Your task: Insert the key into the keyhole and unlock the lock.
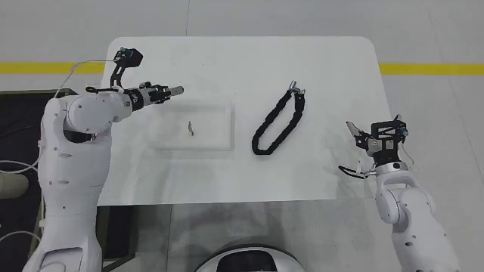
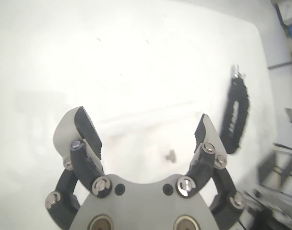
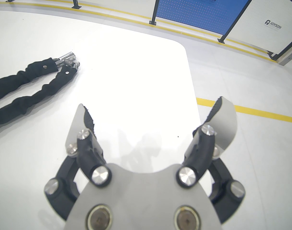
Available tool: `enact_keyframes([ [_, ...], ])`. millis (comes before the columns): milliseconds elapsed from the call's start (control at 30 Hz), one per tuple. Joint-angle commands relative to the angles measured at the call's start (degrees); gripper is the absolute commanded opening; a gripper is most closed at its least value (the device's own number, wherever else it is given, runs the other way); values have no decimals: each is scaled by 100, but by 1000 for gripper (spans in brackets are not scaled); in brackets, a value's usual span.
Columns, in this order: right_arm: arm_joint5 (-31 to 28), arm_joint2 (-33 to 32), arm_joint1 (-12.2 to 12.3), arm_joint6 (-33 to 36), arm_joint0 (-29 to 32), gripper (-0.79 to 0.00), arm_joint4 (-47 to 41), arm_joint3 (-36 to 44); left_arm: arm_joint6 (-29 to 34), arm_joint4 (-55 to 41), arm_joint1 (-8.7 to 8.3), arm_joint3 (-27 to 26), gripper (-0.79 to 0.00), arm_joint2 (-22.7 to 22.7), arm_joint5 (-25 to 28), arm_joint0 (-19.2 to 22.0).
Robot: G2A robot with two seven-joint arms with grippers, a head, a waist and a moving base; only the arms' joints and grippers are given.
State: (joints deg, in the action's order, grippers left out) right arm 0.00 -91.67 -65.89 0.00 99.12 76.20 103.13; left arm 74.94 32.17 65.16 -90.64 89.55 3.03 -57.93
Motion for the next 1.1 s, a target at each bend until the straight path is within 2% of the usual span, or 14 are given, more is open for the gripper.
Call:
enact_keyframes([
  [0, 0, 0, 0, 0, 0, 0, 0, 0, 1306, -292, -25, 284, 0, -309, 13, 537],
  [67, 0, 0, 0, 0, 0, 0, 0, 0, 1306, -334, -57, 517, 0, -746, -119, 703],
  [167, 0, 0, 0, 0, 0, 0, 0, 0, 1306, -361, -175, 850, -80, -1537, -253, 914],
  [267, 0, 0, 0, 0, 0, 0, 0, 0, 1306, -386, -327, 1077, -188, -2148, -288, 1156],
  [300, 0, 0, 0, 0, 0, 0, 0, 0, 1306, -346, -378, 1128, -200, -2336, -272, 1227],
  [333, 0, 0, 0, 0, 0, 0, 0, 0, 1306, -434, -424, 1190, -332, -2479, -292, 1290],
  [367, 0, 0, 0, 0, 0, 0, 0, 0, 1306, -531, -470, 1240, -400, -2601, -323, 1364],
  [433, 0, 0, 0, 0, 0, 0, 0, 0, 1306, -606, -566, 1336, -437, -2826, -398, 1511],
  [567, 0, 0, 0, 0, 0, 0, 0, 0, 1306, -831, -737, 1429, -468, -3201, -474, 1741],
  [733, 0, 0, 0, 0, 0, 0, 0, 0, 1306, -985, -884, 1487, -462, -3460, -618, 1919],
  [867, 0, 0, 0, 0, 0, 0, 0, 0, 1306, -1168, -928, 1569, -462, -3565, -689, 2011],
  [1067, 0, 0, 0, 0, 0, 0, 0, 0, 1306, -1420, -893, 1720, -483, -3650, -745, 2066],
])
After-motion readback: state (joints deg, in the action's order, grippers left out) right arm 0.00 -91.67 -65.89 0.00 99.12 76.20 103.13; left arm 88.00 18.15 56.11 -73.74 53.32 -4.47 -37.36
